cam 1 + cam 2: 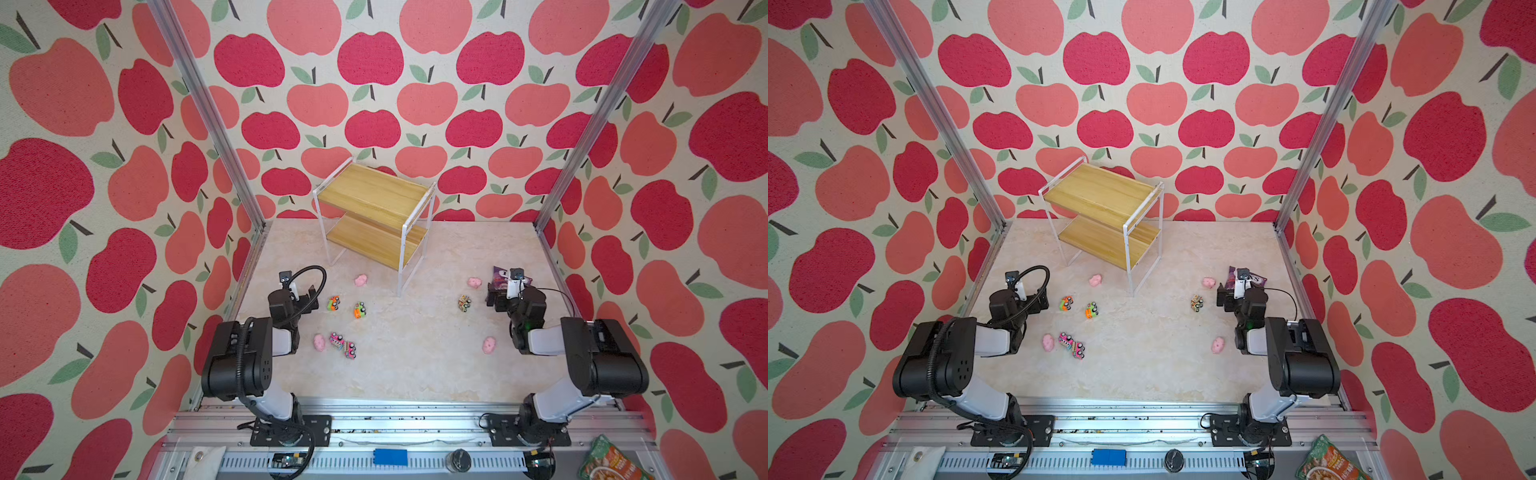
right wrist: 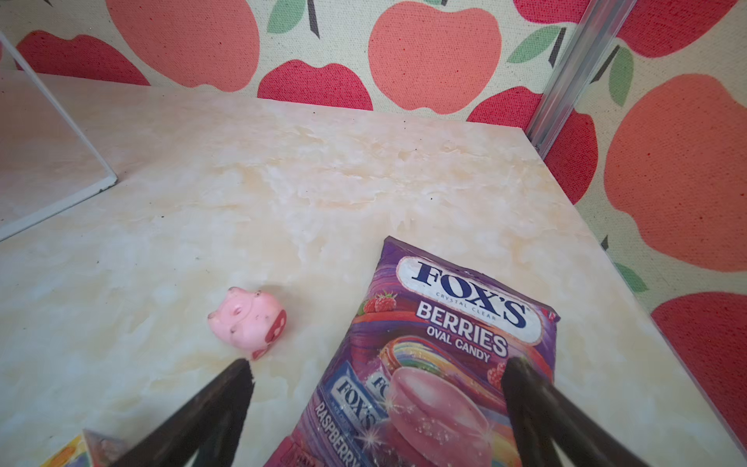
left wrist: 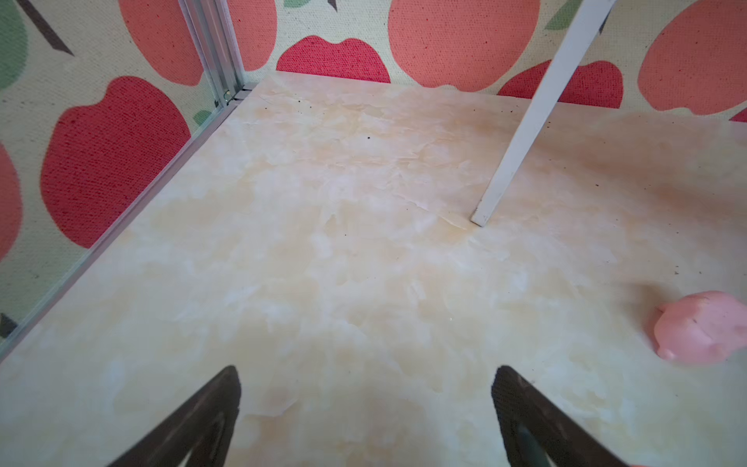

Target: Place and organize the plastic toys onto the shelf

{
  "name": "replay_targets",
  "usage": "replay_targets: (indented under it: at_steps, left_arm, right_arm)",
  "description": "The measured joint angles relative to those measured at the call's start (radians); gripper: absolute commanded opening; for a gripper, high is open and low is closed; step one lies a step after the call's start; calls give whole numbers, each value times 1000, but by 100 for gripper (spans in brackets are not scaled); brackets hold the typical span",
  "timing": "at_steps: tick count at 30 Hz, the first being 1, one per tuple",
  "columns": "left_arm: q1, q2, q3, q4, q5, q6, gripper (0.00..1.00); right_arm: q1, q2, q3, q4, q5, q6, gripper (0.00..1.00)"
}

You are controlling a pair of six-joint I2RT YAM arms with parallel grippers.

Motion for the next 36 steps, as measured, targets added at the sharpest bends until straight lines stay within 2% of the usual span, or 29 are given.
replay_targets:
  at_steps: [20, 26, 36]
  left_arm:
    - [-3, 0, 0, 0, 0, 0, 99]
    - [35, 0, 0, 0, 39, -1, 99]
    - [11, 0, 0, 0, 34, 0, 99]
  right_arm:
    - [0, 0, 0, 0, -3, 0, 99]
    - [-3, 0, 0, 0, -10, 0, 99]
    - [-14, 0, -16, 18, 8, 16, 99]
